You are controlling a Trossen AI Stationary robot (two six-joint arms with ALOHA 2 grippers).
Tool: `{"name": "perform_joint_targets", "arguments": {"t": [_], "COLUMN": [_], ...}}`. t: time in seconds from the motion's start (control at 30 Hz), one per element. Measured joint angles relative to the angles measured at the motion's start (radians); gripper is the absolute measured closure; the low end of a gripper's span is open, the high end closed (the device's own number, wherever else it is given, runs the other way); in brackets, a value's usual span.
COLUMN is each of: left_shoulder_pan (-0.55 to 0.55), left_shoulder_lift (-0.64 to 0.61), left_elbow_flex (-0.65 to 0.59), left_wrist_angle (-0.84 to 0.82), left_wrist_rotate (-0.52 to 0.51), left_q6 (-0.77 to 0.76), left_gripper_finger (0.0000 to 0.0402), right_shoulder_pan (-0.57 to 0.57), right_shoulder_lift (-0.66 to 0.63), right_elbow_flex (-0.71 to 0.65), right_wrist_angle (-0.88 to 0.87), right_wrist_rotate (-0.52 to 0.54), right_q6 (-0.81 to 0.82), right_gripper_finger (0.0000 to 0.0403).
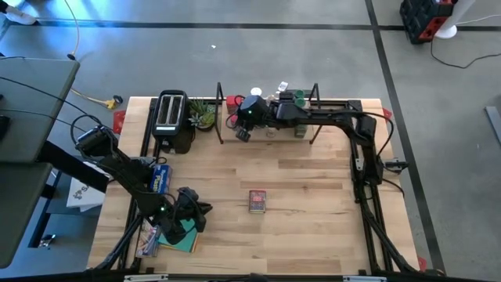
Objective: Shelf spices
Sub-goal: Adjust the red seasoning can
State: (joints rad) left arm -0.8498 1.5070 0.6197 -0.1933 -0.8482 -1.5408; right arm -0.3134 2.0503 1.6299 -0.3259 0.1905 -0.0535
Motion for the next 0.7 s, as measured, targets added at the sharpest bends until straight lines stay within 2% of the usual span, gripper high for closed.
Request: {"name": "perform_joint_targets", "arguments": {"t": [0.2,0.47,0.7], "left_shoulder_pan": [0.000,0.000,0.000], "left_shoulder_lift": [0.000,0.000,0.000], "left_elbow_flex": [0.000,0.000,0.000], "left_wrist_angle": [0.012,0.013,0.013], "left_wrist_rotate": [0.000,0.000,0.000], "left_q6": [0.017,0.016,0.016], "left_gripper_finger": [0.0344,0.0344,0.0344], "right_shoulder_pan": [-0.020,-0.047,-0.050], "right_shoulder_lift": [0.034,0.039,0.033], "right_elbow_flex": [0.004,0.001,-0.002], "right_wrist_angle": [0.046,0.112,0.161], "right_wrist_rotate": [-0.007,-0.017,-0.036], "right_q6": [-0.025,-0.268,-0.372], "right_gripper_finger": [0.0368,0.0369,0.0369]}}
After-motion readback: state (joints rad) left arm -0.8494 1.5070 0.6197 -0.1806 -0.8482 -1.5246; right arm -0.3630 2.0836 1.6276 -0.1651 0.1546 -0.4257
